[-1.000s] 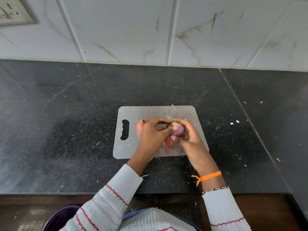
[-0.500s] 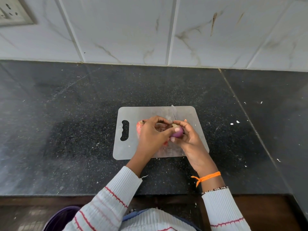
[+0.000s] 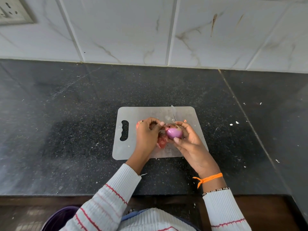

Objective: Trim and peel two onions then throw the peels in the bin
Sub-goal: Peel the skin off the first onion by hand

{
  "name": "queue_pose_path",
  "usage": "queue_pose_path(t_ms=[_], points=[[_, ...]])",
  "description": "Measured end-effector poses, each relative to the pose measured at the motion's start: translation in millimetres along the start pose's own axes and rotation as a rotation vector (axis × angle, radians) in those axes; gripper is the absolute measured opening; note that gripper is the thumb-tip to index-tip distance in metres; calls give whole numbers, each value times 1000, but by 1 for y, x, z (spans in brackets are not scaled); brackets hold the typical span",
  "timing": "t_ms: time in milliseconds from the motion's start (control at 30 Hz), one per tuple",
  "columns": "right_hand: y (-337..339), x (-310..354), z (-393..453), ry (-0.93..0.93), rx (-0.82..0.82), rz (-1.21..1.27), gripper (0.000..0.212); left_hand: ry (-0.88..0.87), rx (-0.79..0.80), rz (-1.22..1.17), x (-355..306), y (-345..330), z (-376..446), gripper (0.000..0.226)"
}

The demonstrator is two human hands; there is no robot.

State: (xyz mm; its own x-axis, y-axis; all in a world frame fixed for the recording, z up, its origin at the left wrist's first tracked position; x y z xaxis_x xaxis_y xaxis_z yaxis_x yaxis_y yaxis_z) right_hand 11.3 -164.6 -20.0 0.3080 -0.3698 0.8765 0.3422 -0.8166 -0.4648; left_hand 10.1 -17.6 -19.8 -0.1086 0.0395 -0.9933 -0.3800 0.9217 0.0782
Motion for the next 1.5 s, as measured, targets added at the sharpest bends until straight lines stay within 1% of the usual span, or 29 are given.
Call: queue_pose_path(t_ms=[67,133,233,267,333,367,467,533,600,733,833,933,1067,1133,1167,1233,1267,1300,1367,1500], points=[[0,1,0,-11,-8,88,54,4,-7,-4,2,0,0,14],[-1,3,0,-19,-24,157,44,20,3,-29,2,0,-1,16],[-2,4,1,-31,-51,214,39,4,47,-76,-1,-2,-4,28],[-2,4,1,-36,-58,222,39,-19,53,-81,-2,-2,-5,27],[-3,2,1,-44,-79,228,39,-66,73,-90,-6,-4,-8,18],[-3,2,2,-46,-89,229,39,-68,103,-109,-8,-5,-10,18],[-4,3,2,-57,-98,210,34,-34,228,-157,-9,-10,-12,31],[-4,3,1,-67,-99,194,28,-29,257,-148,-8,-10,-11,35],[-4,3,1,-82,-93,158,25,-30,252,-169,-8,-10,-12,32],[-4,2,0,-103,-75,109,27,-48,202,-179,-6,-6,-10,20],[-5,3,-1,-105,-65,104,30,-121,143,-59,-6,-4,-6,13],[-7,2,-1,-107,-68,110,30,-173,84,64,-6,-2,-5,12],[-8,1,1,-100,-80,137,26,-131,20,30,-8,3,-7,11],[-8,1,1,-97,-85,150,26,-117,34,-2,-9,5,-8,5],[-7,1,0,-95,-83,159,26,-115,66,3,-10,5,-9,7],[-7,2,0,-94,-74,172,27,-130,166,69,-8,4,-9,30],[-8,2,-1,-97,-72,169,27,-152,205,113,-7,3,-9,38],[-8,2,-1,-101,-72,157,27,-174,229,135,-7,2,-9,40],[-7,2,-2,-106,-76,120,26,-187,232,113,-8,1,-11,35],[-5,0,-4,-114,-92,86,20,-233,177,88,-5,1,-10,26]])
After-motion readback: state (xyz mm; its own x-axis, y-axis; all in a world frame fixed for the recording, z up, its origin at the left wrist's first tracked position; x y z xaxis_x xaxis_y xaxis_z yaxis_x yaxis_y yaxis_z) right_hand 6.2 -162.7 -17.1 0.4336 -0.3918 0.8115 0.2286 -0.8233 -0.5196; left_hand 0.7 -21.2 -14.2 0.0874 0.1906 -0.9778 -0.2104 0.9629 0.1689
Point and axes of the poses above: each hand's wrist, its own z-axis towards the middle knuckle, its own y-axis out of the back of the hand, x = y × z, the point moved 1 cm from there along z, towards the middle knuckle
